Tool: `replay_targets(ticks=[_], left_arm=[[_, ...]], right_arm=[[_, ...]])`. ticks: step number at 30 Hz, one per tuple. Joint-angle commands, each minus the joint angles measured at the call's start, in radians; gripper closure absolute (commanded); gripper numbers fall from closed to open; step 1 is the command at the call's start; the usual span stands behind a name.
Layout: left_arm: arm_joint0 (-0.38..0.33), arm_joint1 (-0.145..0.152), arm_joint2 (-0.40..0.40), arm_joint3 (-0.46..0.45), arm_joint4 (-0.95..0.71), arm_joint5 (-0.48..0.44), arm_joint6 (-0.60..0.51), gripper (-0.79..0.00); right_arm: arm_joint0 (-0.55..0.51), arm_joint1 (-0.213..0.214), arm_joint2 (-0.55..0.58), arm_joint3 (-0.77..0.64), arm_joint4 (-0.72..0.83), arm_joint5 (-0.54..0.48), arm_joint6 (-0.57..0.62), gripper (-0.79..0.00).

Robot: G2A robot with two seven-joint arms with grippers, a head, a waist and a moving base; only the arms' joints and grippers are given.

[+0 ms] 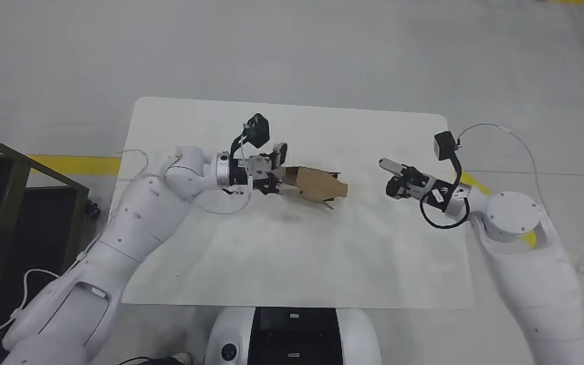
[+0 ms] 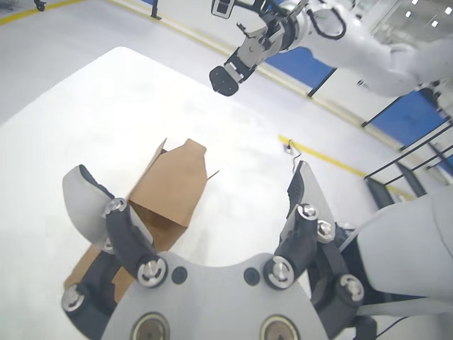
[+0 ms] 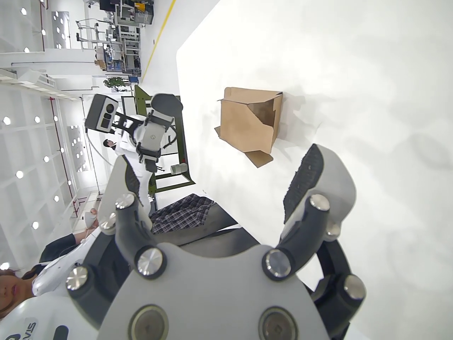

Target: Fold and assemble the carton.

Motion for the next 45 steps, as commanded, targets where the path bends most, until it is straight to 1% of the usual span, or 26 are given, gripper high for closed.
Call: replay_targets(ticks=[1, 5, 8, 9, 10, 12, 24, 25, 26, 28, 29, 30, 32, 33, 36, 37, 38, 41, 45], left_arm=[[0.022, 0.008, -0.002, 0.009, -0.073, 0.007, -0.038, -0.785], [0.035, 0.016, 0.014, 0.041, -0.210, 0.011, -0.129, -0.785], [0.018, 0.018, 0.038, 0.068, -0.319, 0.009, -0.222, -0.785], [0.007, 0.019, 0.053, 0.076, -0.361, 0.006, -0.274, -0.785], [-0.007, 0.019, 0.060, 0.089, -0.395, 0.022, -0.295, -0.785], [-0.027, 0.021, 0.097, 0.082, -0.458, 0.057, -0.331, -0.785], [-0.027, 0.021, 0.097, 0.082, -0.458, 0.057, -0.331, -0.785], [-0.022, 0.021, 0.097, 0.079, -0.469, 0.064, -0.321, -0.785], [-0.007, 0.019, 0.097, 0.065, -0.506, 0.082, -0.300, -0.785], [0.009, 0.021, 0.087, 0.049, -0.604, 0.089, -0.297, -0.785], [0.023, 0.021, 0.088, 0.043, -0.702, 0.114, -0.311, -0.785], [0.029, 0.022, 0.081, 0.042, -0.809, 0.116, -0.335, -0.785], [0.023, 0.029, 0.066, 0.082, -0.902, 0.161, -0.424, -0.785], [0.023, 0.029, 0.060, 0.093, -0.975, 0.191, -0.460, -0.785], [0.014, 0.027, 0.051, 0.125, -1.124, 0.292, -0.566, -0.785], [0.003, 0.027, 0.049, 0.145, -1.132, 0.322, -0.595, -0.785], [0.001, 0.023, 0.052, 0.157, -1.176, 0.358, -0.631, -0.785], [-0.037, 0.012, 0.068, 0.203, -1.156, 0.424, -0.698, -0.785], [-0.083, -0.010, 0.104, 0.247, -1.089, 0.451, -0.724, -0.785]], right_arm=[[0.001, -0.002, -0.009, 0.005, 0.003, -0.002, -0.006, -0.785], [0.004, -0.005, -0.025, 0.011, 0.012, -0.008, -0.011, -0.785], [0.009, -0.007, -0.037, 0.016, 0.016, -0.011, -0.012, -0.785], [0.011, -0.008, -0.041, 0.017, 0.018, -0.011, -0.011, -0.785], [0.013, -0.009, -0.044, 0.018, 0.020, -0.011, -0.010, -0.785], [0.016, -0.010, -0.052, 0.019, 0.022, -0.013, -0.009, -0.785], [0.029, -0.019, -0.084, 0.021, 0.029, -0.021, -0.039, -0.785], [0.029, -0.019, -0.084, 0.021, 0.029, -0.021, -0.039, -0.785], [0.029, -0.019, -0.084, 0.021, 0.029, -0.021, -0.039, -0.785], [0.029, -0.019, -0.084, 0.021, 0.029, -0.021, -0.039, -0.785], [0.029, -0.019, -0.084, 0.021, 0.029, -0.021, -0.039, -0.785], [0.029, -0.019, -0.084, 0.021, 0.029, -0.021, -0.039, -0.785], [0.029, -0.019, -0.084, 0.021, 0.029, -0.021, -0.039, -0.785], [0.024, -0.019, -0.087, 0.018, 0.028, -0.023, -0.051, -0.785], [0.022, -0.021, -0.093, 0.013, 0.021, -0.024, -0.056, -0.785], [0.024, -0.021, -0.094, 0.014, 0.021, -0.023, -0.056, -0.785], [0.025, -0.021, -0.095, 0.015, 0.020, -0.022, -0.056, -0.785], [0.030, -0.022, -0.098, 0.021, 0.022, -0.021, -0.053, -0.785], [0.033, -0.023, -0.097, 0.030, 0.020, -0.023, -0.053, -0.785]])
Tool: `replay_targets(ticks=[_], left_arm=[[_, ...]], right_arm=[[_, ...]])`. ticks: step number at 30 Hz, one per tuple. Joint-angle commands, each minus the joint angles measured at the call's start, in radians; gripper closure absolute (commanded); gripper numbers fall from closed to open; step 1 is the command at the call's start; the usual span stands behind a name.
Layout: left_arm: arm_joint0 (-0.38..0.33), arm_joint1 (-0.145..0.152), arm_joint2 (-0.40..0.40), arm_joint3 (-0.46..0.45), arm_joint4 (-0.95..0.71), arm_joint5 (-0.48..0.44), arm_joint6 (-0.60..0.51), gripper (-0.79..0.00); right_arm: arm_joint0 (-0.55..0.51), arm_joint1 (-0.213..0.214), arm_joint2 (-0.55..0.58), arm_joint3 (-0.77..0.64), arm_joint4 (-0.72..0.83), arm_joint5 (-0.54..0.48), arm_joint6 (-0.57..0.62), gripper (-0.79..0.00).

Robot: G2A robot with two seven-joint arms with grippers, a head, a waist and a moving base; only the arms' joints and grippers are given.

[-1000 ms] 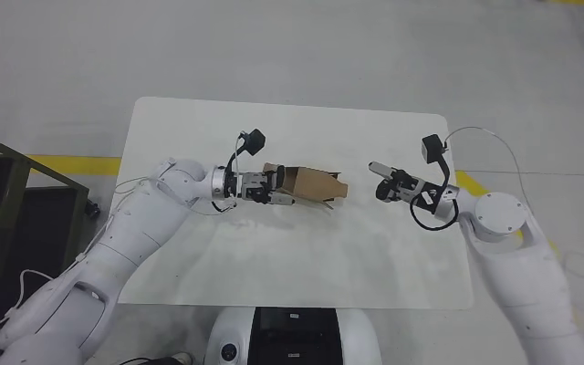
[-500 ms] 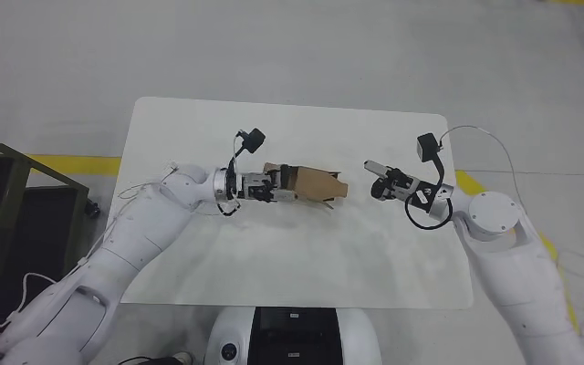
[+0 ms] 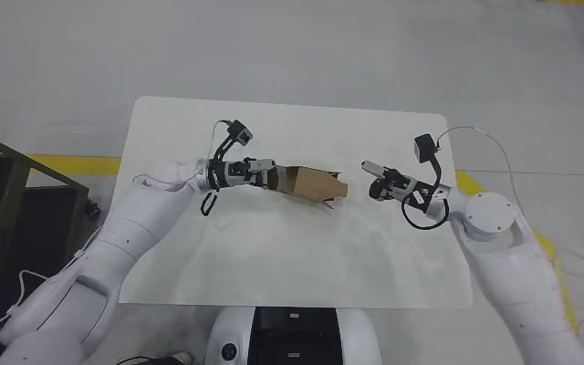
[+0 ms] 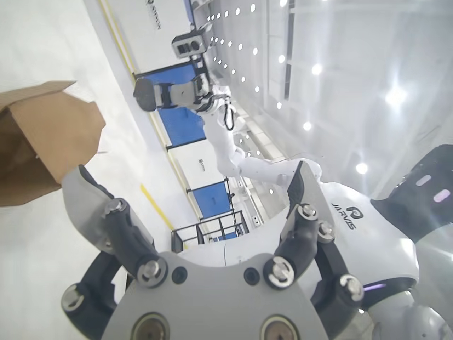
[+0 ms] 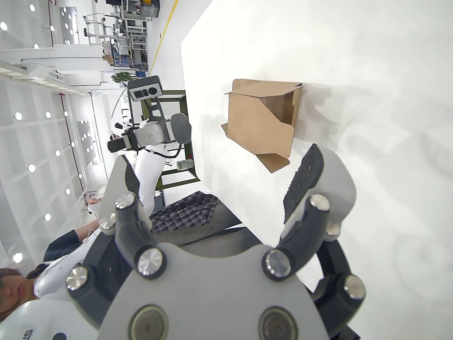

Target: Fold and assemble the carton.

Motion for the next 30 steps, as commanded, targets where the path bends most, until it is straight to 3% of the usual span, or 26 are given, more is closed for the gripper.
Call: replay_targets(ticks=[1, 13, 21, 30], left_arm=[[-0.023, -0.014, 0.023, 0.020, 0.039, 0.000, 0.001, -0.785], [-0.101, -0.094, 0.103, 0.131, 0.105, -0.085, 0.085, -0.785], [-0.137, -0.138, 0.154, 0.206, 0.127, -0.065, 0.065, -0.785], [-0.168, -0.164, 0.185, 0.254, 0.227, -0.131, 0.131, -0.785]], right_arm=[[0.000, 0.000, 0.002, 0.005, -0.001, 0.000, -0.001, -0.785], [-0.010, 0.002, 0.021, 0.006, 0.001, 0.000, -0.008, -0.785], [-0.015, 0.002, 0.028, -0.001, 0.000, 0.003, -0.014, -0.785], [-0.034, 0.003, 0.040, -0.015, -0.003, 0.005, -0.023, -0.785]])
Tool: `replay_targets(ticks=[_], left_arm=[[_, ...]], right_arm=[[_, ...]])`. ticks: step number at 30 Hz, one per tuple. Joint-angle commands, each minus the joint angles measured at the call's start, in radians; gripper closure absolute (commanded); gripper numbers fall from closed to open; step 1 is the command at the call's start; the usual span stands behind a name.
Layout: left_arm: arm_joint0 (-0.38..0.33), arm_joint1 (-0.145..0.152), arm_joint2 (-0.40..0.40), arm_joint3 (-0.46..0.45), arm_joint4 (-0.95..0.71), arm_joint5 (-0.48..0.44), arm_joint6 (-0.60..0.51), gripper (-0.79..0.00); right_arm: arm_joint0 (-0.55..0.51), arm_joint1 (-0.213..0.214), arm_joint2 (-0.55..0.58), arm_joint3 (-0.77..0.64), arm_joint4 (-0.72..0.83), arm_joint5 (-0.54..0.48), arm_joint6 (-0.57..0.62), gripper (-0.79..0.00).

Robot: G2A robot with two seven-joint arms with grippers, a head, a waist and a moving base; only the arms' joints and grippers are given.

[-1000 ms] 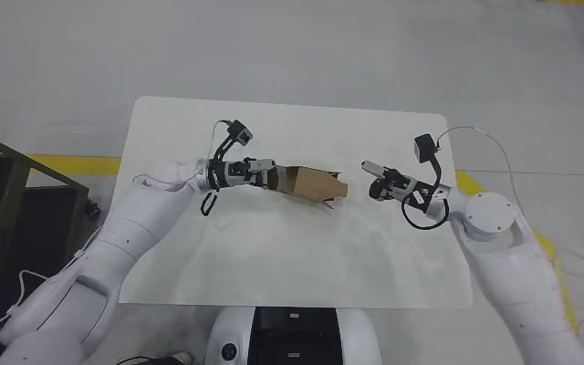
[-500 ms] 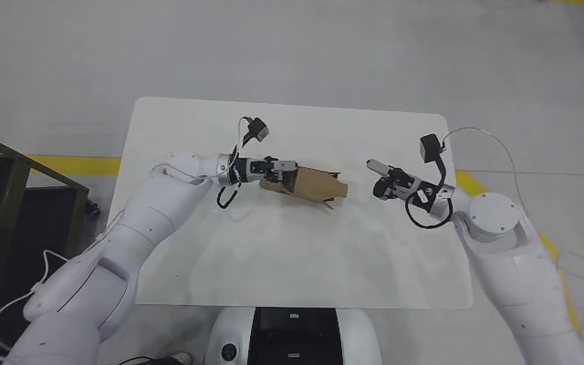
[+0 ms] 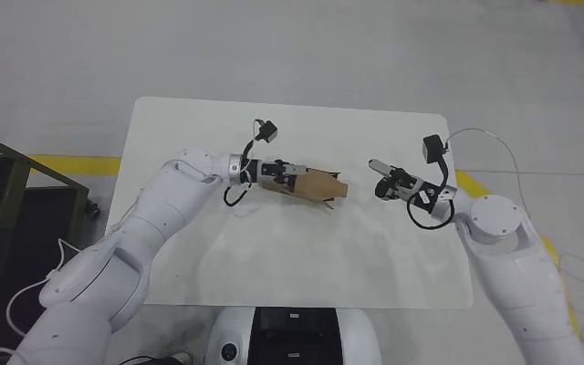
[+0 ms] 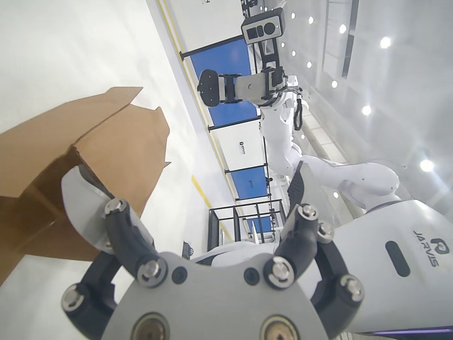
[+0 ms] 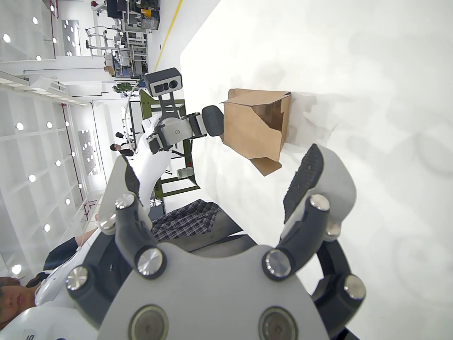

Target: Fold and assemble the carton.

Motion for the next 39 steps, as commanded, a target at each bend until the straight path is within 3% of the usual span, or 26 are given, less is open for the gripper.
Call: replay_targets(ticks=[1, 17, 29, 39], left_arm=[[-0.008, -0.004, 0.009, 0.015, 0.024, 0.004, -0.004, -0.785], [-0.017, -0.008, 0.046, -0.013, 0.053, 0.074, -0.073, -0.785], [-0.014, -0.028, 0.035, 0.045, -0.057, 0.102, -0.102, -0.785], [0.041, -0.025, 0.007, 0.019, -0.097, 0.117, -0.117, -0.785]], right_arm=[[-0.005, 0.000, 0.002, -0.005, -0.001, 0.000, -0.001, -0.785], [-0.026, 0.000, 0.010, -0.024, -0.006, 0.010, -0.015, -0.785], [-0.039, 0.001, 0.021, -0.039, -0.012, 0.019, -0.028, -0.785], [-0.037, -0.001, 0.016, -0.041, -0.014, 0.030, -0.036, -0.785]])
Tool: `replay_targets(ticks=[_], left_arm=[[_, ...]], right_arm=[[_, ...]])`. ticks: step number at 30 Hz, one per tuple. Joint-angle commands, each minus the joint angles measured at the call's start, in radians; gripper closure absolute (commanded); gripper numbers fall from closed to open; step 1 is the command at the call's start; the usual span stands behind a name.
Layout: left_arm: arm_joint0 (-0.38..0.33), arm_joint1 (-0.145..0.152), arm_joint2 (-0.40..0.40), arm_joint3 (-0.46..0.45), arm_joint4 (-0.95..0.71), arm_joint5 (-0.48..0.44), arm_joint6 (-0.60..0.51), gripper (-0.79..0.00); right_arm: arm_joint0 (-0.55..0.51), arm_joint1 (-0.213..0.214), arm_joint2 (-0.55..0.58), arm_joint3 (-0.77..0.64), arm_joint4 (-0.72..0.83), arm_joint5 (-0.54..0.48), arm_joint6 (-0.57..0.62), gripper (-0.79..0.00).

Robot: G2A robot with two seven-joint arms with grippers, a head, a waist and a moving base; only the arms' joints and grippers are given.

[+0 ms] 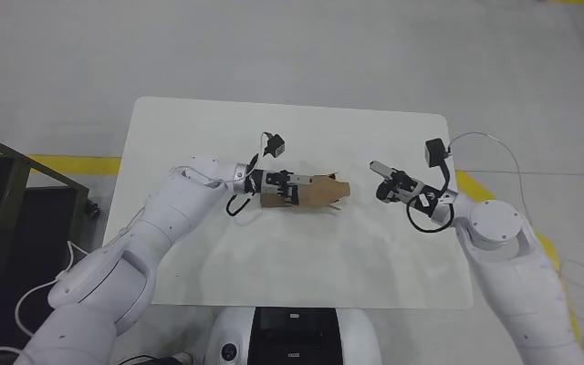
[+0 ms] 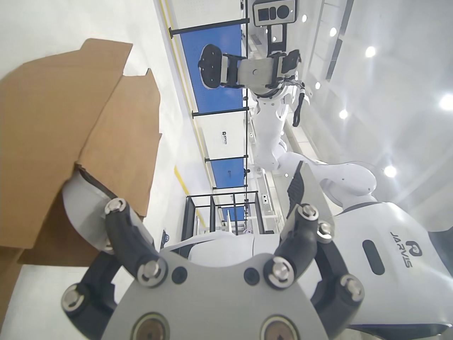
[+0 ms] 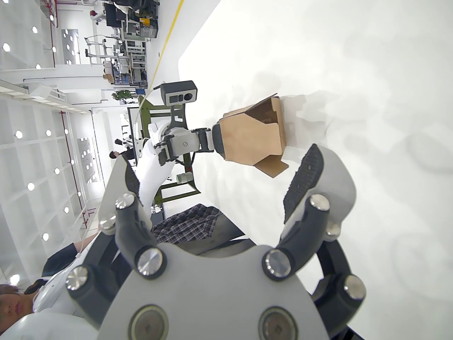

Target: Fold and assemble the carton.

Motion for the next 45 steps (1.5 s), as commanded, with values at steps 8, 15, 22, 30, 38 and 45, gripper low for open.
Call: replay_targets(ticks=[8, 15, 22, 30, 38, 45], left_arm=[[0.015, -0.015, -0.013, 0.057, -0.018, 0.018, -0.018, -0.785], [0.027, -0.030, -0.029, 0.068, -0.052, 0.027, -0.026, -0.785], [0.039, -0.056, -0.038, 0.094, -0.101, 0.032, -0.032, -0.785], [0.030, -0.086, -0.031, 0.136, -0.073, 0.007, -0.007, -0.785], [0.031, -0.099, -0.040, 0.165, -0.046, -0.026, 0.026, -0.329], [0.043, -0.102, -0.059, 0.175, -0.045, -0.035, 0.035, -0.228]], right_arm=[[0.018, -0.004, -0.016, 0.002, -0.002, 0.006, 0.000, -0.785], [0.041, -0.010, -0.047, 0.017, -0.006, 0.005, 0.006, -0.785], [0.049, -0.015, -0.064, 0.032, 0.001, 0.003, 0.006, -0.785], [0.044, -0.016, -0.061, 0.033, 0.007, 0.006, -0.001, -0.785], [0.040, -0.017, -0.057, 0.030, 0.006, 0.010, -0.001, -0.785], [0.050, -0.018, -0.060, 0.035, 0.004, 0.013, 0.008, -0.785]])
